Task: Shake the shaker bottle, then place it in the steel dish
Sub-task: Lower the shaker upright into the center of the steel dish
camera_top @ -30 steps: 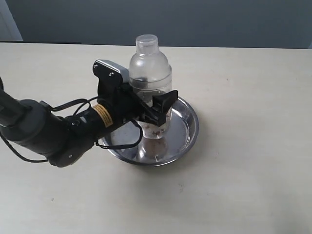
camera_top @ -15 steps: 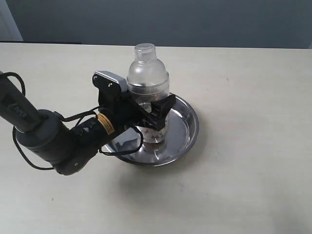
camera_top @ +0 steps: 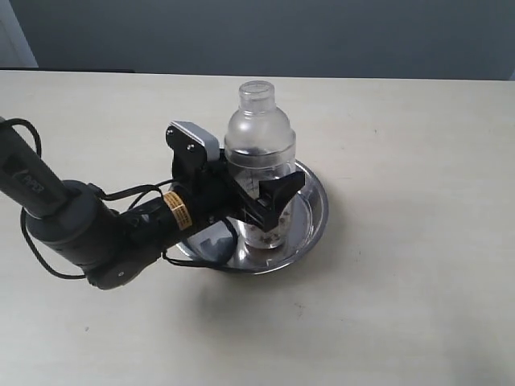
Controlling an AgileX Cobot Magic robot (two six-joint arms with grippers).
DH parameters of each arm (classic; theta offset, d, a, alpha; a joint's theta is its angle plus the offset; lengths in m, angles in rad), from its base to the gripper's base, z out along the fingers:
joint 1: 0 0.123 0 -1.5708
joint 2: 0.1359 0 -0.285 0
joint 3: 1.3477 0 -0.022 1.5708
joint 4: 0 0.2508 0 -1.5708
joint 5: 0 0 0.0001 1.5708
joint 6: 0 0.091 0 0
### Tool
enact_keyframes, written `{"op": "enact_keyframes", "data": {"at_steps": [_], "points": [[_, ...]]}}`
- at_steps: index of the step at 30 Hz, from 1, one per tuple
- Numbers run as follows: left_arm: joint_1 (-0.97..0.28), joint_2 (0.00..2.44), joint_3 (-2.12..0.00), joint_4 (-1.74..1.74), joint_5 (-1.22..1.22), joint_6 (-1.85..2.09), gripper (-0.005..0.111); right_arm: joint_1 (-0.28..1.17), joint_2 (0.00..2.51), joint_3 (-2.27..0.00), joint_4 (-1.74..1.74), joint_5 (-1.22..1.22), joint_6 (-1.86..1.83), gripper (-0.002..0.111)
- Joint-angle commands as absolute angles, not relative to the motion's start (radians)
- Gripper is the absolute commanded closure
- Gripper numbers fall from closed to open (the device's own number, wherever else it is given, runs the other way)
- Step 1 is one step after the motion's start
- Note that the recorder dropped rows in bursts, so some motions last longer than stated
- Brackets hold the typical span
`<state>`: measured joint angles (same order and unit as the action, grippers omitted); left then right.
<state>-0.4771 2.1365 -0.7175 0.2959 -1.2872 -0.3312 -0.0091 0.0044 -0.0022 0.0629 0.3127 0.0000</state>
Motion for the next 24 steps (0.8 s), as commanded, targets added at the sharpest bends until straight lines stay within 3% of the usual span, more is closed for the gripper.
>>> {"op": "enact_keyframes", "data": {"at_steps": [1,2,5,8,15,24], "points": [[-0.458,2.145,-0.712,0.286,-1.221,-0.261,0.06,-0.009,0.0,0.0,0.061,0.305,0.0,0.109],[-0.441,2.143,-0.71,0.288,-1.221,-0.25,0.046,-0.009,0.0,0.0,0.061,0.305,0.0,0.109],[-0.409,2.135,-0.698,0.312,-1.221,-0.25,0.025,-0.009,0.0,0.0,0.061,0.305,0.0,0.109],[-0.367,2.12,-0.697,0.394,-1.221,-0.25,0.013,-0.009,0.0,0.0,0.061,0.305,0.0,0.109],[-0.329,2.088,-0.697,0.516,-1.221,-0.256,0.006,-0.009,0.0,0.0,0.061,0.305,0.0,0.109],[-0.331,2.073,-0.697,0.557,-1.221,-0.261,0.006,-0.009,0.0,0.0,0.063,0.305,0.0,0.109]]}}
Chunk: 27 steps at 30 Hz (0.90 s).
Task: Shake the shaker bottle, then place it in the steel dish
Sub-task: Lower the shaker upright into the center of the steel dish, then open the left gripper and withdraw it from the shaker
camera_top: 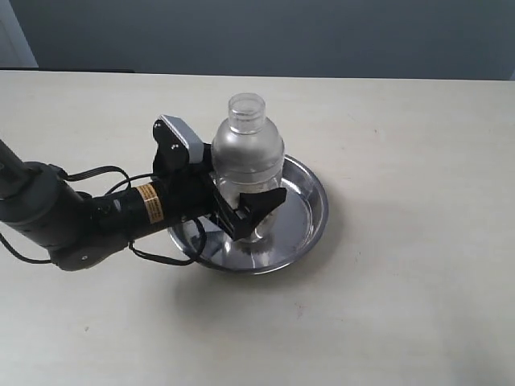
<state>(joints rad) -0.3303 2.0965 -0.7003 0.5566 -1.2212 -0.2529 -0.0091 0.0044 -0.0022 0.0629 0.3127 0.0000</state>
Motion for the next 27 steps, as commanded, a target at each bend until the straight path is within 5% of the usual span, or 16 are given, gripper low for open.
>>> {"op": "enact_keyframes", "data": {"at_steps": [1,27], "points": [[-0.331,2.069,-0.697,0.557,-1.221,-0.261,0.006,-0.009,0.0,0.0,0.063,0.305,0.0,0.109],[-0.243,1.652,-0.697,0.574,-1.125,-0.249,0.011,-0.009,0.0,0.0,0.063,0.305,0.0,0.109]]}}
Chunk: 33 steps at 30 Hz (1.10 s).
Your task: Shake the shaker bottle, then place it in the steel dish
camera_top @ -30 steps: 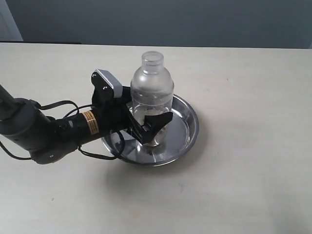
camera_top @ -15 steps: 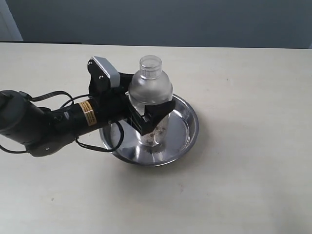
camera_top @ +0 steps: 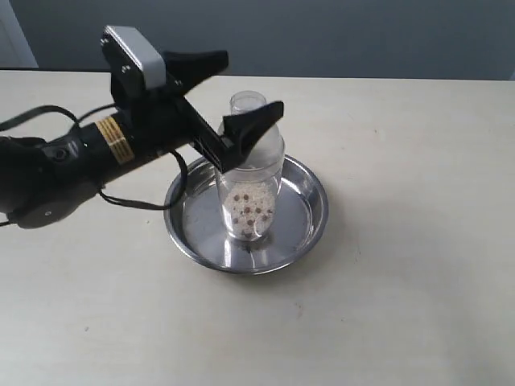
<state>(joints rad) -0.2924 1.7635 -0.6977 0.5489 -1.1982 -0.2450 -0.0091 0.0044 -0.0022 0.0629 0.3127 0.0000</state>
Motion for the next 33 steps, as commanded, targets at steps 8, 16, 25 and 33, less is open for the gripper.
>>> {"op": "enact_keyframes", "data": {"at_steps": [8,16,25,33], "points": [[-0.212,1.314,-0.697,0.599,-0.575,-0.307,0.079,-0.009,0.0,0.0,0.063,0.305,0.0,0.109],[-0.209,1.006,-0.697,0.491,-0.271,-0.31,0.106,-0.009,0.0,0.0,0.063,0.305,0.0,0.109],[-0.202,0.665,-0.692,0.398,0.295,-0.31,0.106,-0.009,0.0,0.0,0.063,0.305,0.0,0.109],[-0.182,0.413,-0.45,0.288,0.187,-0.127,0.106,-0.009,0.0,0.0,0.063,0.305,0.0,0.109]]}}
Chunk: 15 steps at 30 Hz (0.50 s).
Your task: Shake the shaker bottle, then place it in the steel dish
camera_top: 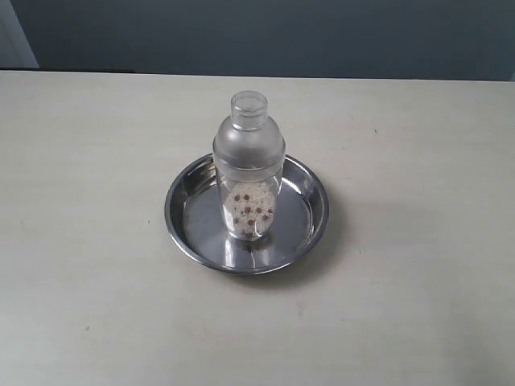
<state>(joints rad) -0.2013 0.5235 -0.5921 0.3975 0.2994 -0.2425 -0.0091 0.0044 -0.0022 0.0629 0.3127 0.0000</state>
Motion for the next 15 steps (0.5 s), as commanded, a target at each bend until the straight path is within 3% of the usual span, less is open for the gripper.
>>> {"op": "enact_keyframes", "data": {"at_steps": [1,7,15], "points": [[-0.165,0.381,-0.401,0.237,0.149,-0.097,0.106,-0.009,0.0,0.0,0.063,0.305,0.0,0.109],[-0.06,0.222,-0.155,0.019,0.023,0.011,0.106,-0.009,0.0,0.0,0.063,0.305,0.0,0.109],[0.031,0.102,0.0,-0.048,0.029,0.008,0.106,-0.009,0.0,0.0,0.063,0.305,0.0,0.109]]}}
